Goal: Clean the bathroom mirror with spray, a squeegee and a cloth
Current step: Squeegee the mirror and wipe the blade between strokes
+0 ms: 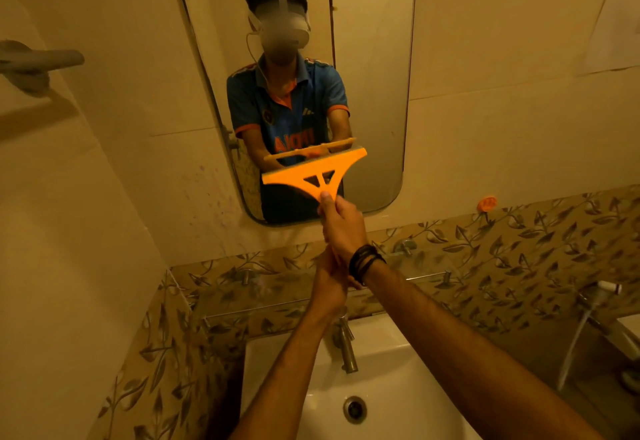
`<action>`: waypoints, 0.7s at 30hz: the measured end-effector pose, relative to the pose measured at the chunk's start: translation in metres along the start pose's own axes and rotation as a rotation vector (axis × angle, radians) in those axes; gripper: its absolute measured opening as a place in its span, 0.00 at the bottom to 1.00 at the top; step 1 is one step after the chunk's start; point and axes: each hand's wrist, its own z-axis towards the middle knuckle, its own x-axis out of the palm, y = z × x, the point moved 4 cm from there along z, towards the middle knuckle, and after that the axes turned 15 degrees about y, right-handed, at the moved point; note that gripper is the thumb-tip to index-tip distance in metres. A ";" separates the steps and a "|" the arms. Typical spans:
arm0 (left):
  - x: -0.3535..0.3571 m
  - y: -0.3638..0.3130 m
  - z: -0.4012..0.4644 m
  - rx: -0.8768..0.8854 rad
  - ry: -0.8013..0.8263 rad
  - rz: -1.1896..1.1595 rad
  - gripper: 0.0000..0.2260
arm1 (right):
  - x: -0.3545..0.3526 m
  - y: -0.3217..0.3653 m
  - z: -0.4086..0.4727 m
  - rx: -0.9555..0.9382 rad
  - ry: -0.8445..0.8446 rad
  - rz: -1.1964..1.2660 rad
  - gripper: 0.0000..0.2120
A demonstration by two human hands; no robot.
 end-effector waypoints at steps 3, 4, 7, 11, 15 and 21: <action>0.000 -0.006 0.010 -0.031 0.031 0.108 0.10 | -0.006 0.009 0.013 0.063 0.004 0.041 0.20; -0.001 -0.003 0.012 -0.055 0.010 0.098 0.11 | -0.006 0.005 0.013 0.087 0.009 0.048 0.20; 0.001 0.019 0.009 -0.164 -0.057 0.053 0.13 | 0.000 -0.022 0.006 0.131 0.002 0.069 0.20; 0.008 0.059 -0.009 -0.272 -0.030 0.125 0.11 | 0.002 -0.068 -0.010 0.225 -0.030 0.066 0.21; 0.027 0.088 -0.019 -0.411 -0.012 0.048 0.20 | -0.012 -0.102 -0.030 0.352 -0.078 0.104 0.21; 0.057 0.060 -0.011 -0.315 0.066 -0.214 0.05 | -0.048 -0.054 -0.038 0.132 -0.154 0.129 0.20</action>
